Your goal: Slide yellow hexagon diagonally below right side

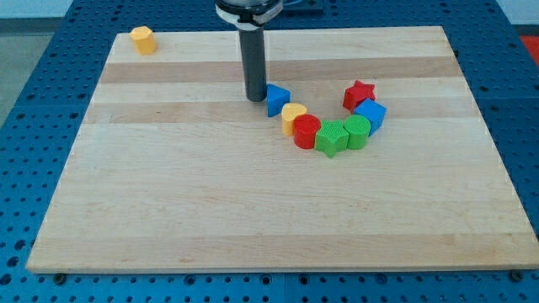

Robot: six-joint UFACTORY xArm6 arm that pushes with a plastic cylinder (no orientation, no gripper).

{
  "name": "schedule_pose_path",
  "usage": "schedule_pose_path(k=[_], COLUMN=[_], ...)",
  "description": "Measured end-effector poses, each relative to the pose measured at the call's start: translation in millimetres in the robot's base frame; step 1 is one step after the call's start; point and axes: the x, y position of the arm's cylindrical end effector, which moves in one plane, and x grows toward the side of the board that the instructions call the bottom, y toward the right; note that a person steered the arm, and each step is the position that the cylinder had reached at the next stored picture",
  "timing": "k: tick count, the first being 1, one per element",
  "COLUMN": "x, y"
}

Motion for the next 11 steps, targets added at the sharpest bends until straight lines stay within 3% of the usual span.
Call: schedule_pose_path(k=[4, 6, 8, 10, 11], x=[24.9, 4.7, -50.0, -26.6, -42.1], y=[10.8, -59.4, -56.6, -110.5, -163.1])
